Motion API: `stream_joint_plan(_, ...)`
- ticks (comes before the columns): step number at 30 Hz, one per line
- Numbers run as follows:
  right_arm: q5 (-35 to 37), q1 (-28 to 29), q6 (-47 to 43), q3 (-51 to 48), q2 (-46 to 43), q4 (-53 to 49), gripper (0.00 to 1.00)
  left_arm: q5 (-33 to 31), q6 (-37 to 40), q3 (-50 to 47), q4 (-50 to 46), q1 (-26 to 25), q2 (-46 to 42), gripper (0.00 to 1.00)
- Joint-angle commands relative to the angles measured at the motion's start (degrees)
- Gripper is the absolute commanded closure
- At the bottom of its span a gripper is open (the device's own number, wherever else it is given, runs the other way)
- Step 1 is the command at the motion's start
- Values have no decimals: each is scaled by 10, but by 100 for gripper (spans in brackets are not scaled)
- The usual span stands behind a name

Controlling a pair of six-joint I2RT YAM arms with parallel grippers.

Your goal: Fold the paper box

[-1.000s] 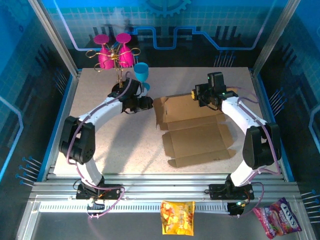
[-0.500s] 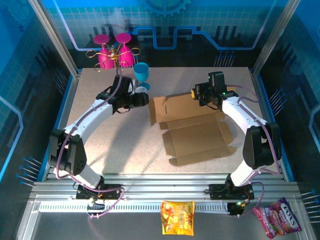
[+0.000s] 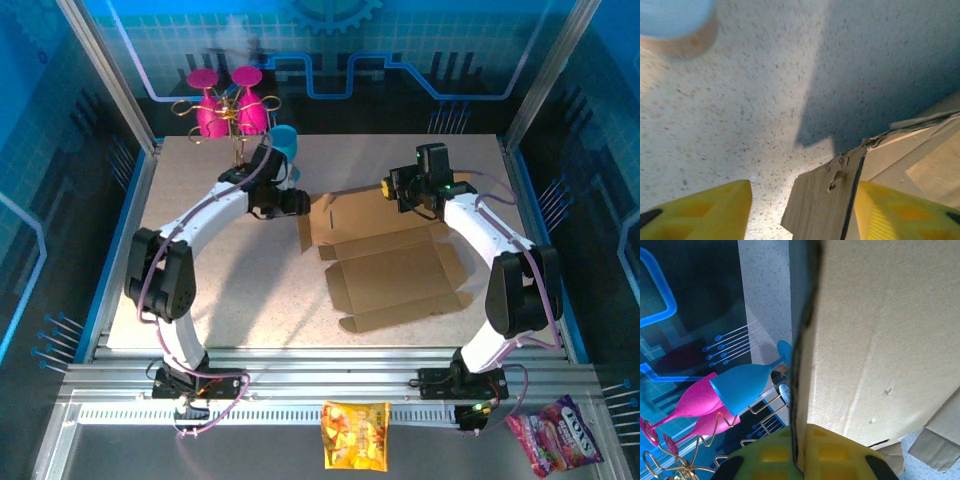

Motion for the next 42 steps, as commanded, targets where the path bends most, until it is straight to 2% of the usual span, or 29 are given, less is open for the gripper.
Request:
stream_joint_plan(1,0,-1,-3,1,3,40,100,-51,3,30,-45,-34,9,54)
stream_joint_plan(5,17,5,6,-33,-10,111,100,-182,-59,19,-51,-70,-2,87)
stream_joint_plan(7,26,8,12,-47,-16,145,100,-236,-96,27,-71,-78,0,99)
stream_joint_plan(12,72,38,31,-88,-29,237,100,-350,-171,83,-139,-85,15,100)
stream_joint_plan(14,103,60,36,-111,-28,299,100,-354,-192,92,-140,-85,19,100)
stream_joint_plan(17,134,88,58,-145,-5,404,100,-338,-230,84,-124,-87,19,100)
stream_joint_plan(20,140,100,72,-159,20,453,100,-315,-282,47,-86,-87,8,98)
stream_joint_plan(23,136,100,80,-166,29,465,100,-276,-306,15,-38,-86,-9,83)
stream_joint_plan(26,125,94,74,-164,30,447,100,-254,-311,12,-40,-84,-25,69)
stream_joint_plan(30,102,81,60,-159,34,424,100,-199,-300,-24,-12,-61,-89,47)
stream_joint_plan(32,97,76,55,-163,34,424,100,-152,-285,-53,13,-36,-132,43)
stream_joint_plan(35,79,67,46,-161,38,427,100,-70,-245,-105,74,7,-203,41)
stream_joint_plan(38,69,64,41,-154,39,427,100,-10,-200,-134,81,62,-231,44)
stream_joint_plan(42,59,63,36,-141,43,418,100,-2,-154,-174,77,129,-208,64)
